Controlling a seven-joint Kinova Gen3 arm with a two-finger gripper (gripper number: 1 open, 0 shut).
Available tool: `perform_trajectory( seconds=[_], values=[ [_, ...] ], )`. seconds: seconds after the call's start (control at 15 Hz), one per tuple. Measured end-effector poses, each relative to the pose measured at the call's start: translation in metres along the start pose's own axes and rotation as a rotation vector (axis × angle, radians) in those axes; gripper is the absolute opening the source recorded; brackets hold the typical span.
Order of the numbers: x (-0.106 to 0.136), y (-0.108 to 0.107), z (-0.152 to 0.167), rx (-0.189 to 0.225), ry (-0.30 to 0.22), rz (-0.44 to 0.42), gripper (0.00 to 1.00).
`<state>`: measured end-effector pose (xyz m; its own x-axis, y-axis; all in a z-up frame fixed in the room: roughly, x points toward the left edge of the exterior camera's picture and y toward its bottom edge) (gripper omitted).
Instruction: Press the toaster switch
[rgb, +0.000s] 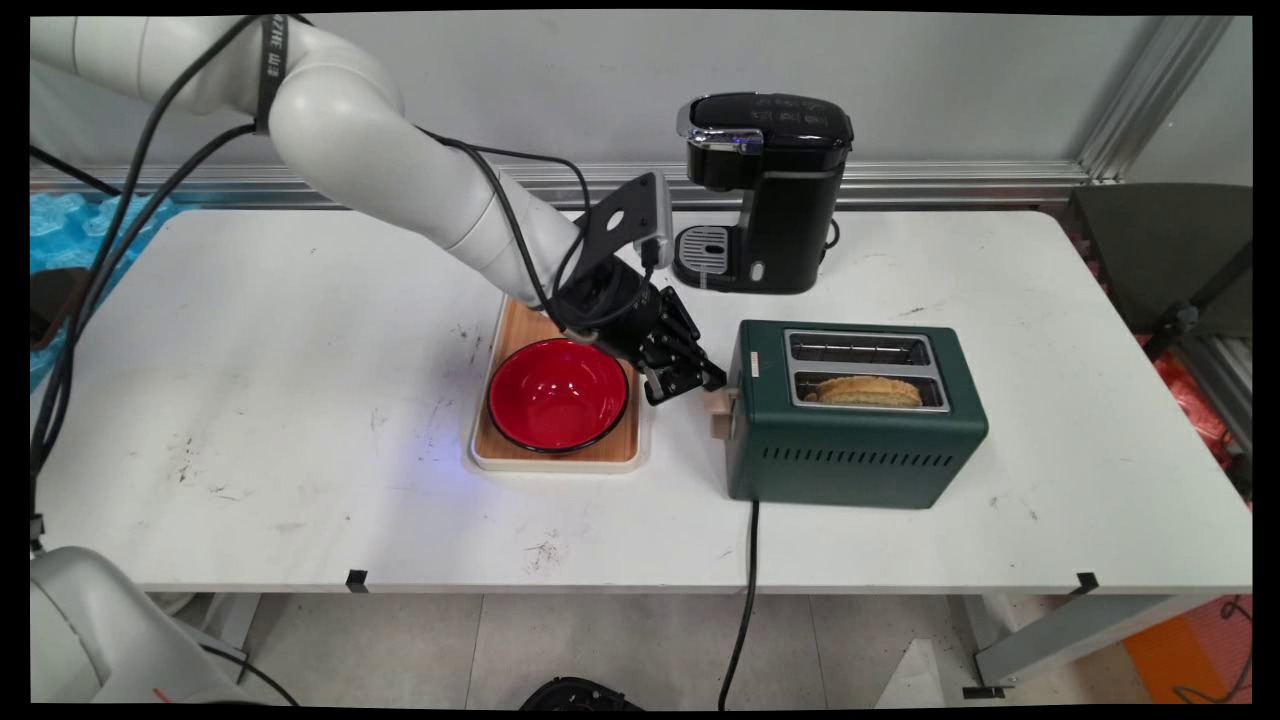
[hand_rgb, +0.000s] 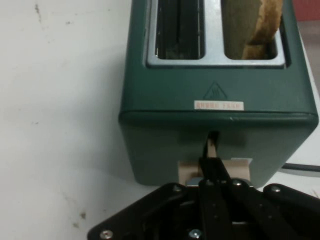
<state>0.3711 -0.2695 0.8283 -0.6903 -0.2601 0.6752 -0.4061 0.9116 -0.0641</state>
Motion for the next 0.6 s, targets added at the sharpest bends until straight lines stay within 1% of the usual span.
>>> perform_trajectory(
  seconds=[0.6],
  values=[
    [-0.0099,-0.0013,0.0009,0.0,-0.005,-0.013,0.0]
  ],
)
